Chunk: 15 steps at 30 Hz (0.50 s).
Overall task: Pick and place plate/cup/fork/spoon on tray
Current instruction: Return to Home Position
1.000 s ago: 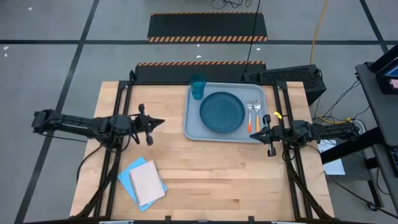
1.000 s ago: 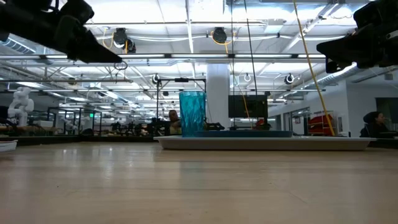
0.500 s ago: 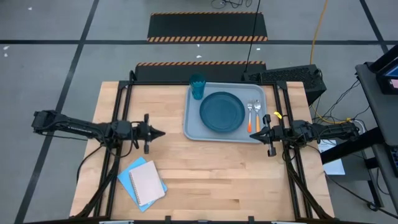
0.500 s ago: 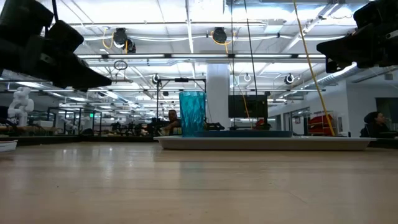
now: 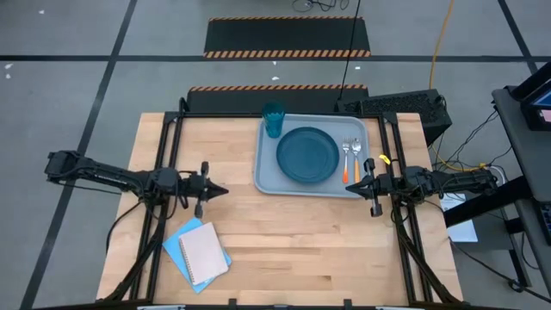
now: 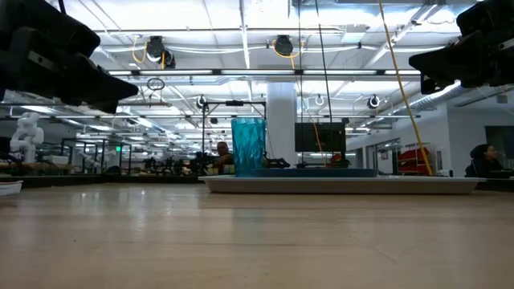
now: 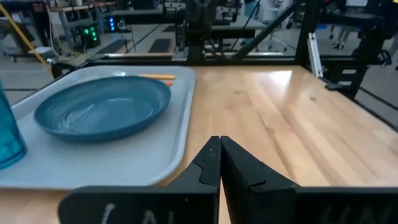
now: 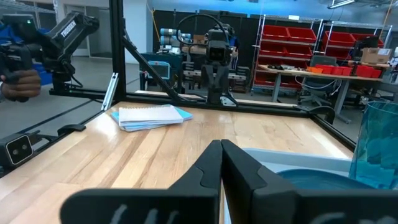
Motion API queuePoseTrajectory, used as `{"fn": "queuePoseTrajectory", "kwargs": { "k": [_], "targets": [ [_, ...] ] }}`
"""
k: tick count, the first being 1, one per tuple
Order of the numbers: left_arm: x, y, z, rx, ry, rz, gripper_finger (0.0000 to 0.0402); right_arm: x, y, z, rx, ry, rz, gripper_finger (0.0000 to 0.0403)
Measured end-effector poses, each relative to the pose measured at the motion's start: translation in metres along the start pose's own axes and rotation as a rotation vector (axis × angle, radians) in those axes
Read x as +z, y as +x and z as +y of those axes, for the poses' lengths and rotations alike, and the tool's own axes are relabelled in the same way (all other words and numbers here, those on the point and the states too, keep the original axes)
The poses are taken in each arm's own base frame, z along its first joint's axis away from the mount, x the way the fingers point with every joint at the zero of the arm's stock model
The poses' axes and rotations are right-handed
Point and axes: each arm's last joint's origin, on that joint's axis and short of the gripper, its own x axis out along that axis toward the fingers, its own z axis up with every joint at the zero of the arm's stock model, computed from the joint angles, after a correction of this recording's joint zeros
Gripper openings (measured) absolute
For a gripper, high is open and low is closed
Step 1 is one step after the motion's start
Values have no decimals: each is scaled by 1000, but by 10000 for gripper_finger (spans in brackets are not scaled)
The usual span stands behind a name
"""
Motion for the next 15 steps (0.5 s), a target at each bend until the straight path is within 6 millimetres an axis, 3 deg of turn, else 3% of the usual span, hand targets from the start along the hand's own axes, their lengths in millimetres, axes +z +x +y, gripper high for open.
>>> {"fn": "queuePoseTrajectory", "kwargs": {
  "k": [15],
  "targets": [
    [14,-14,-4,-27,63,-131,9,0,0,0,0,0,-1,0]
  ]
}}
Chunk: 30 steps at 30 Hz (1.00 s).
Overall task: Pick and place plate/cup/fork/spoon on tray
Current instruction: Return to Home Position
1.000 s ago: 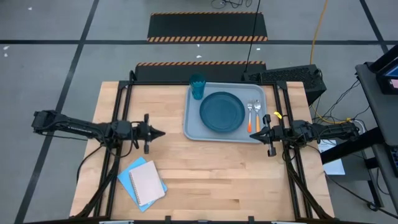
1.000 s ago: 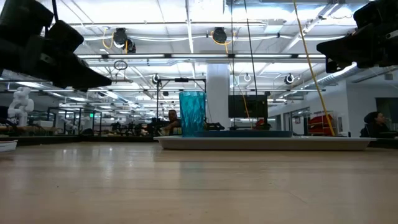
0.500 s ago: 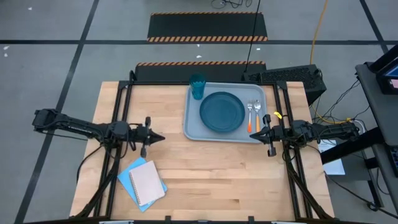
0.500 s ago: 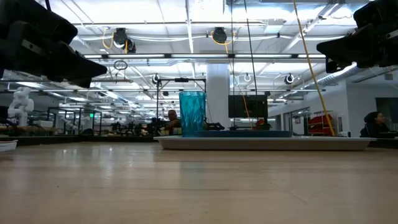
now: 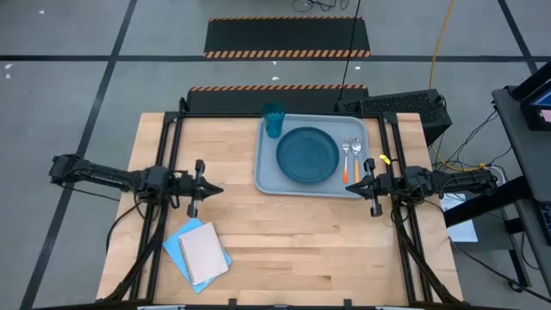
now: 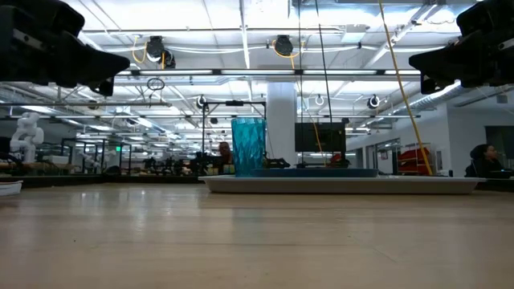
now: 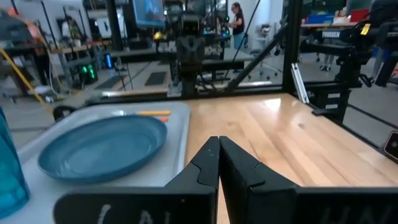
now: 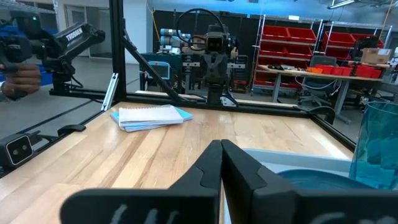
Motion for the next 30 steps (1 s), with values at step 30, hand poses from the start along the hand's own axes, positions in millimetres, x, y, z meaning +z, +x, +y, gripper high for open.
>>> {"fn": "queuePoseTrajectory", "kwargs": {
  "k": [30],
  "targets": [
    [2,-25,1,4,80,-35,4,0,0,0,0,0,0,0]
  ]
}}
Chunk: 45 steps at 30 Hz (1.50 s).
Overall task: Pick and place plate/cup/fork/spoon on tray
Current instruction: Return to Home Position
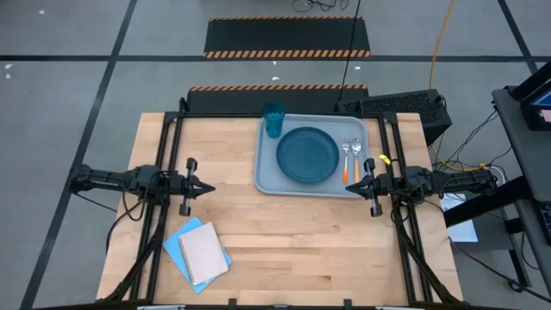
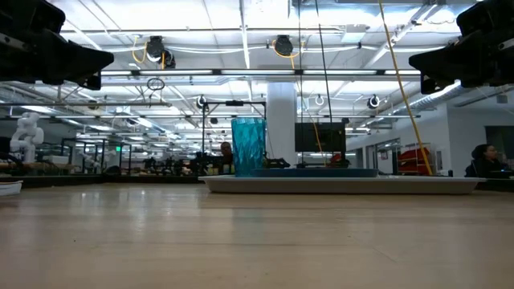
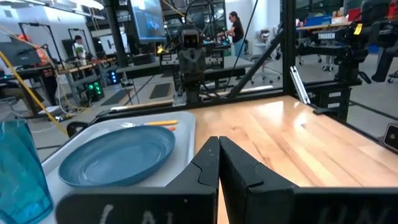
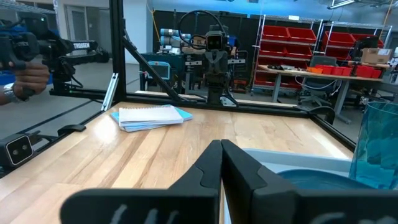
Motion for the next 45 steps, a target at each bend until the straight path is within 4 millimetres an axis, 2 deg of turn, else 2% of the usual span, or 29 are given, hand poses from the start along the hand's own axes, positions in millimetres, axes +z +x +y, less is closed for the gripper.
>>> {"fn": "queuePoseTrajectory", "kwargs": {
  "k": [45],
  "targets": [
    [-1,-2,0,1,-7,2,10,0,0,0,0,0,0,0]
  ]
}}
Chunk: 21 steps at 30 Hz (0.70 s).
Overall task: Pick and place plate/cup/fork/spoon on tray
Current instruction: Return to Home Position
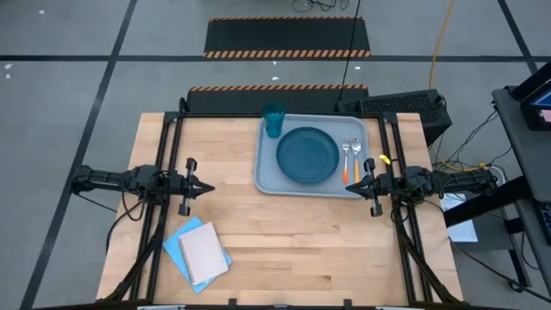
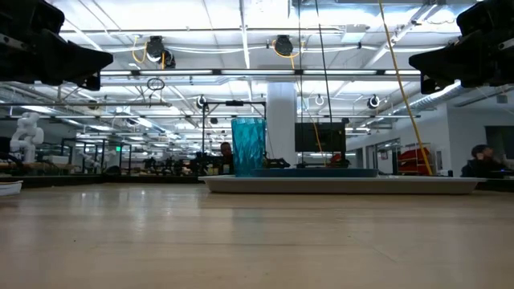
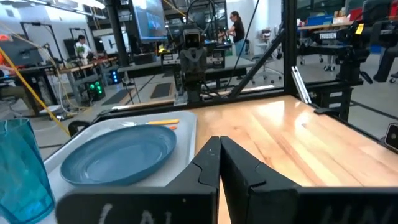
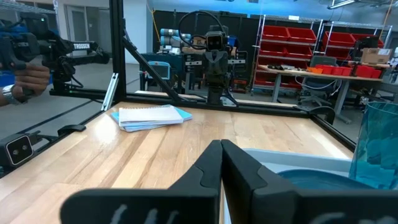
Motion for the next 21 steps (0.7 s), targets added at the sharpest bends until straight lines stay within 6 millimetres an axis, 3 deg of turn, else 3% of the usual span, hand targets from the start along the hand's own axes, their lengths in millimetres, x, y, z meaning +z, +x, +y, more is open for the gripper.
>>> {"fn": "queuePoseTrajectory", "kwargs": {
  "k": [6,21],
  "targets": [
    [0,0,0,-1,-27,3,4,0,0,0,0,0,0,0],
    [0,0,0,0,-20,4,32,0,0,0,0,0,0,0]
  ]
}}
